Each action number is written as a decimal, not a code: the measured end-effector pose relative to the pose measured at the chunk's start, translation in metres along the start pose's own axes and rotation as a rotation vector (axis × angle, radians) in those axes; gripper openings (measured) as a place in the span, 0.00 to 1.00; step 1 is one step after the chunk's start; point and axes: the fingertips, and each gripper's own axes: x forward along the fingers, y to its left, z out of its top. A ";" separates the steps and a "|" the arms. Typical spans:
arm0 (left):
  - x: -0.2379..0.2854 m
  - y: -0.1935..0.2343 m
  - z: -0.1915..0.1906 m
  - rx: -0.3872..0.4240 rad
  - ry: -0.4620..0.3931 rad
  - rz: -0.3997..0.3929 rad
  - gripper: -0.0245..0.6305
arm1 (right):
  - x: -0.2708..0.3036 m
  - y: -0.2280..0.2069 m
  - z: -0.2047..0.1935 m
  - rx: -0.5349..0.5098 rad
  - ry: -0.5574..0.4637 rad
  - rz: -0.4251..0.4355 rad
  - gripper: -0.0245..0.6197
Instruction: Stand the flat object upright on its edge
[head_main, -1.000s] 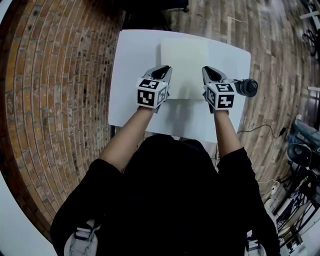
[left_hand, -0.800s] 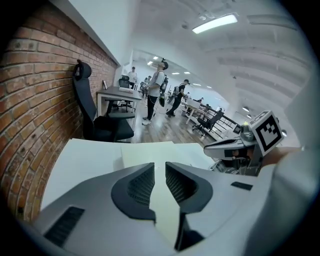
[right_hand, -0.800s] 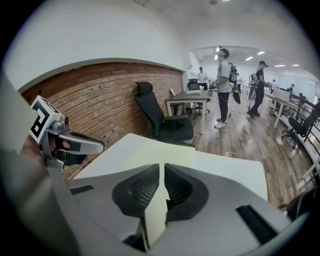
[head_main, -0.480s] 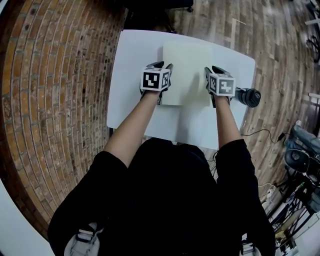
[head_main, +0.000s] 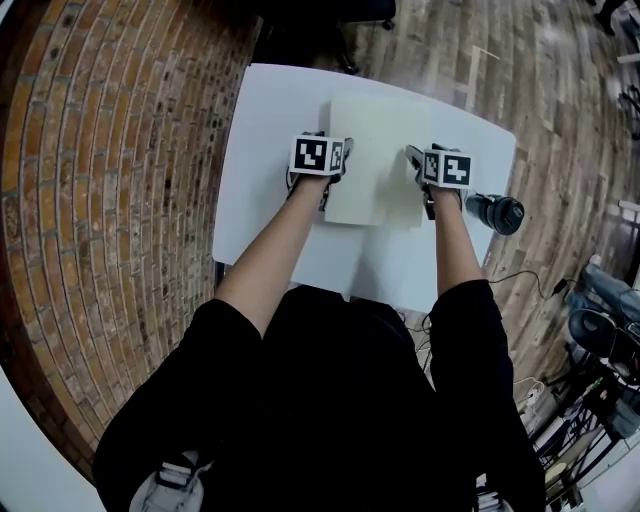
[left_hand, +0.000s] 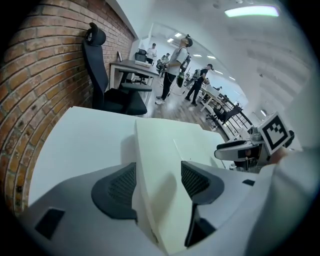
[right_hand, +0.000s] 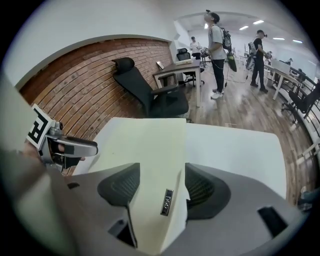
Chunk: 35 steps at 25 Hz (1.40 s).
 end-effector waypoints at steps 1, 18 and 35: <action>0.002 0.000 -0.001 -0.002 0.006 -0.001 0.46 | 0.003 0.000 -0.002 0.009 0.012 0.008 0.49; 0.021 -0.001 -0.010 0.012 0.017 0.011 0.47 | 0.023 0.001 -0.011 0.111 0.043 0.093 0.52; 0.011 -0.011 -0.012 0.017 -0.035 -0.007 0.47 | 0.005 0.007 -0.014 0.098 -0.016 0.055 0.47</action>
